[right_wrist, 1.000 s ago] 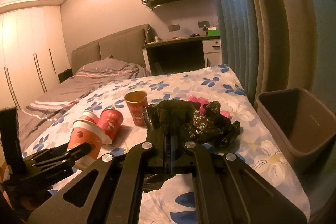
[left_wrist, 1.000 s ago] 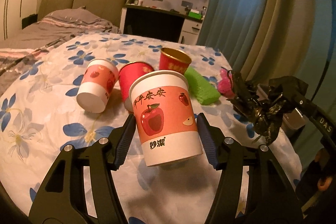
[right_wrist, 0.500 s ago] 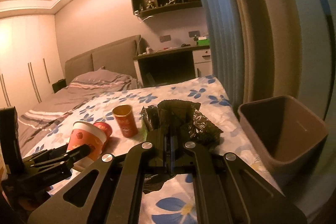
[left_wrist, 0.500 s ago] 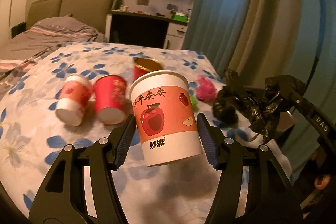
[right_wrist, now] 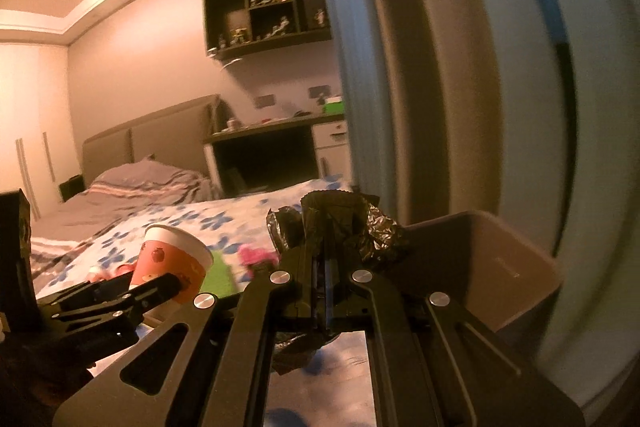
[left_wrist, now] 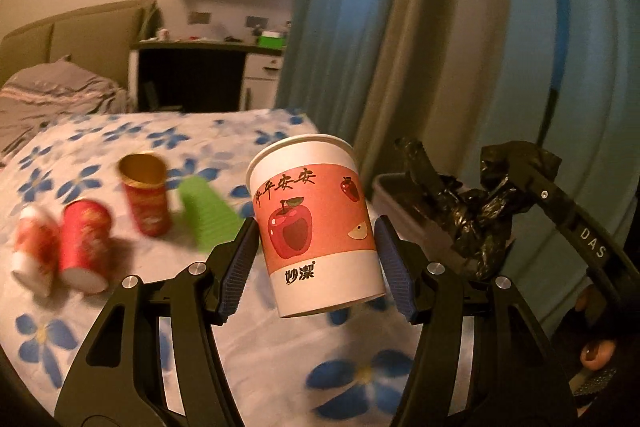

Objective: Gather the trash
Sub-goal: 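Carry the black bag and apple-print cup in both tools over the grey bin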

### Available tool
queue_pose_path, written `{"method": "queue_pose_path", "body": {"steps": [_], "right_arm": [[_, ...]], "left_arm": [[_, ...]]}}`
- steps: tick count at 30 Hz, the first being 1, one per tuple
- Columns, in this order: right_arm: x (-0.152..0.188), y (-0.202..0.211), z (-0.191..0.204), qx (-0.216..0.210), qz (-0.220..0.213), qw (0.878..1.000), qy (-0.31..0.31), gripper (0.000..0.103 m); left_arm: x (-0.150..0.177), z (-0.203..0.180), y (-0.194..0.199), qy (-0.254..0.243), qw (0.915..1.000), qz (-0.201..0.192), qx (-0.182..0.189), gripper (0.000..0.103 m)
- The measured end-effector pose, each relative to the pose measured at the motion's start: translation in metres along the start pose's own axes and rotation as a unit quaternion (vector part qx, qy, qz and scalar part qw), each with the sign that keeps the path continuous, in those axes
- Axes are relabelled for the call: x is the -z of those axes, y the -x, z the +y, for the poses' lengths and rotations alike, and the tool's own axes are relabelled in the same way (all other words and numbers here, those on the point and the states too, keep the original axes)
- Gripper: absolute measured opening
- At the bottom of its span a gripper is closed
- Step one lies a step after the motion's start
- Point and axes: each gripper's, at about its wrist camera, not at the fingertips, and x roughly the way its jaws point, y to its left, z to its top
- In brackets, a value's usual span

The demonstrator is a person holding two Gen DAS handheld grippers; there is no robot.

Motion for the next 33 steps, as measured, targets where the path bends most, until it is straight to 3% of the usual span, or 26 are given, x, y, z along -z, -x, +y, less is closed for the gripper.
{"method": "queue_pose_path", "body": {"steps": [12, 23, 33], "right_arm": [[-0.013, -0.017, -0.063, 0.075, -0.017, 0.997, -0.021, 0.003], [-0.012, -0.036, -0.083, 0.095, -0.009, 0.995, -0.026, 0.002], [-0.010, -0.053, -0.093, 0.099, 0.003, 0.995, -0.029, 0.002]], "left_arm": [[-0.019, -0.070, -0.060, -0.028, 0.9974, 0.002, 0.067, 0.059], [-0.024, -0.104, -0.109, -0.039, 0.9931, 0.016, 0.110, 0.059], [-0.016, -0.113, -0.141, -0.040, 0.9910, 0.037, 0.122, 0.059]]}}
